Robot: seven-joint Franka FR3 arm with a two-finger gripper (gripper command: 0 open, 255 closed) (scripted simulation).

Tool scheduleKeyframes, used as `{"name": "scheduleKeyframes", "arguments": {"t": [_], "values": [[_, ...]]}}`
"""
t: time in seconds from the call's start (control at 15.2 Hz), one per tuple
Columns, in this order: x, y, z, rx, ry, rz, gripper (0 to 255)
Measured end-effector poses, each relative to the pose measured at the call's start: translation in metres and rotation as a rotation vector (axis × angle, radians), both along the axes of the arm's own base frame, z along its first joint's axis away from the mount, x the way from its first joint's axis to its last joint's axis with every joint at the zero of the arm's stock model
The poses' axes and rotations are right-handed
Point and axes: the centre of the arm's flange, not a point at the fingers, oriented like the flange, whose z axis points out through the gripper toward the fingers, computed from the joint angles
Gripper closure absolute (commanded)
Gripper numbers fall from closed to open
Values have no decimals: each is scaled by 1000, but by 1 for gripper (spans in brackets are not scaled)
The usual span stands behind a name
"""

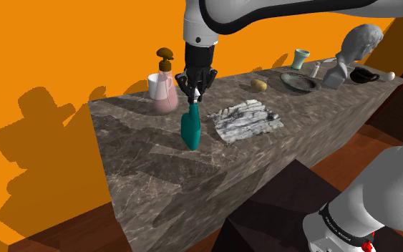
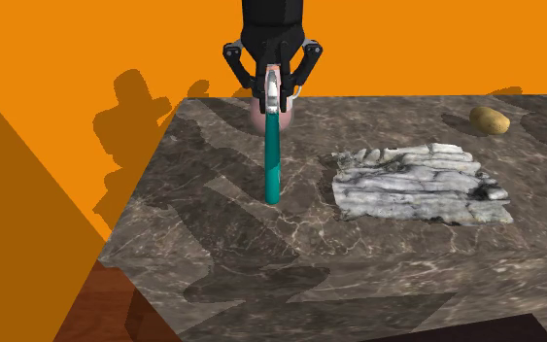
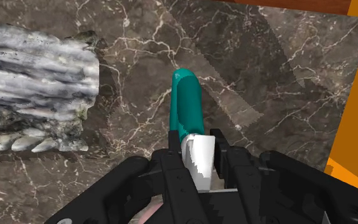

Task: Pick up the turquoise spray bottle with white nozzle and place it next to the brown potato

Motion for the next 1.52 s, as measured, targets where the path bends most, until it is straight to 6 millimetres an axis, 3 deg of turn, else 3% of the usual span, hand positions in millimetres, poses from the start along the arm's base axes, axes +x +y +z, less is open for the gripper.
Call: {"name": "scheduleKeyframes", "arguments": {"t": [0.33,1.52], "values": [[0,0,3,0,0,0,255],[0,1,95,0,0,0,255]]}}
